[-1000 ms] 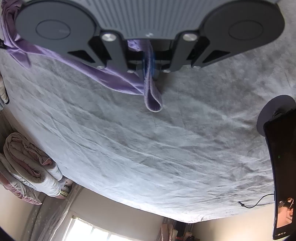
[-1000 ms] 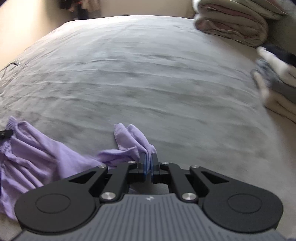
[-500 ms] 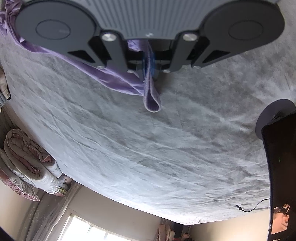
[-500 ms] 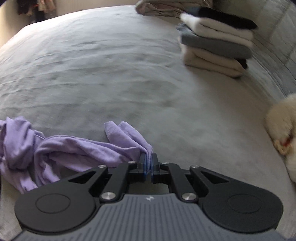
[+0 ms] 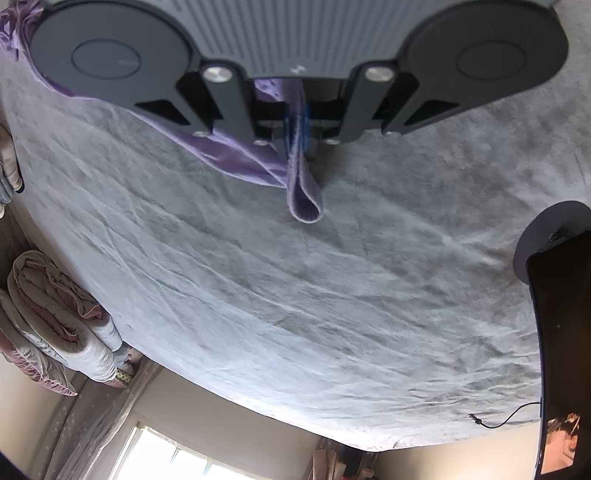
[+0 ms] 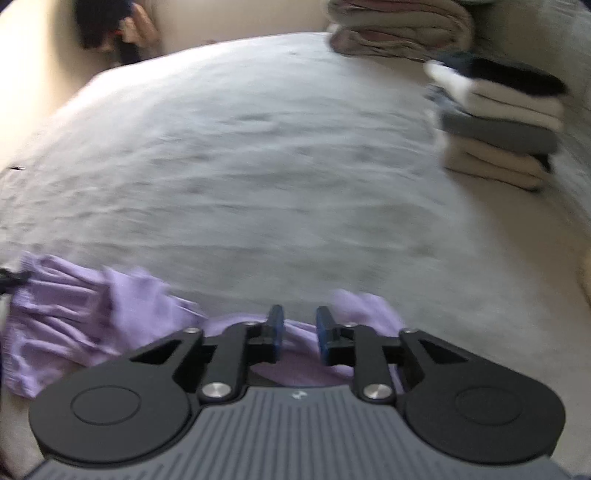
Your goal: Fold clothes
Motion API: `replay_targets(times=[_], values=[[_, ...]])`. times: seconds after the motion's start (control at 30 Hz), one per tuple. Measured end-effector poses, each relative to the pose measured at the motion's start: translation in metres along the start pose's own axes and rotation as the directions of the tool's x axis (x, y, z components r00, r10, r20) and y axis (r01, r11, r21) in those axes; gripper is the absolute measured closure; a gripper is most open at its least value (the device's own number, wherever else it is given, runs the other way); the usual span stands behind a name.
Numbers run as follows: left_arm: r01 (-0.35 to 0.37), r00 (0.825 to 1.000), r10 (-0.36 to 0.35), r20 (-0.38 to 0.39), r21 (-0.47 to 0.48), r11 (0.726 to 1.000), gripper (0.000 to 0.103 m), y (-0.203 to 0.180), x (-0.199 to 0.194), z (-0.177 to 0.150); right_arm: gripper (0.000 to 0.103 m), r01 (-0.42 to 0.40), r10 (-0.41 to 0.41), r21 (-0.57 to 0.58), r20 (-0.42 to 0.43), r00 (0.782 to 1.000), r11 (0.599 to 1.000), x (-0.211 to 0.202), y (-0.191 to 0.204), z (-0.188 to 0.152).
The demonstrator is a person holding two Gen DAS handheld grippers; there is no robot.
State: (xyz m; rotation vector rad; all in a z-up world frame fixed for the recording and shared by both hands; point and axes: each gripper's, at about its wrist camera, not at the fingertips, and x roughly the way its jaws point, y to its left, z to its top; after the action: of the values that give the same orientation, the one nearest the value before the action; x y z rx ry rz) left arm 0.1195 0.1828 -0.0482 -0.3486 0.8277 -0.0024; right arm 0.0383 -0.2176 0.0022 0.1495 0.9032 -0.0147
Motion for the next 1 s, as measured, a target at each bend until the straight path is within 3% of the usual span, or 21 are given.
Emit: replay_targets(times=[0.23, 0.37, 0.47, 0.57, 0.77, 1.0], values=[[0.069, 0.997, -0.072, -0.023, -0.101, 0.992, 0.097, 0.015, 0.003, 0.004, 0.075, -0.169, 0.169, -0.013, -0.002, 0.986, 0.985, 0.022, 0.055, 0.016], [0.120, 0.991, -0.129, -0.035, -0.189, 0.975, 0.097, 0.028, 0.006, 0.006, 0.075, -0.196, 0.196, -0.020, -0.011, 0.981, 0.980, 0.035, 0.074, 0.022], [0.140, 0.988, -0.150, -0.034, -0.209, 0.968, 0.097, 0.030, 0.007, 0.005, 0.075, -0.195, 0.193, -0.032, -0.036, 0.980, 0.980, 0.048, 0.080, 0.022], [0.142, 0.988, -0.151, -0.027, -0.197, 0.970, 0.097, 0.027, 0.007, 0.005, 0.100, -0.175, 0.172, -0.053, -0.051, 0.984, 0.983, 0.057, 0.079, 0.016], [0.131, 0.991, -0.130, 0.016, -0.140, 0.981, 0.098, 0.017, 0.002, 0.007, 0.100, -0.103, 0.104, -0.023, 0.050, 0.993, 0.994, 0.042, 0.056, 0.013], [0.163, 0.984, -0.155, 0.084, -0.107, 0.981, 0.098, 0.008, -0.011, 0.010, 0.100, -0.074, 0.059, 0.065, 0.206, 0.977, 0.995, 0.020, 0.022, 0.018]])
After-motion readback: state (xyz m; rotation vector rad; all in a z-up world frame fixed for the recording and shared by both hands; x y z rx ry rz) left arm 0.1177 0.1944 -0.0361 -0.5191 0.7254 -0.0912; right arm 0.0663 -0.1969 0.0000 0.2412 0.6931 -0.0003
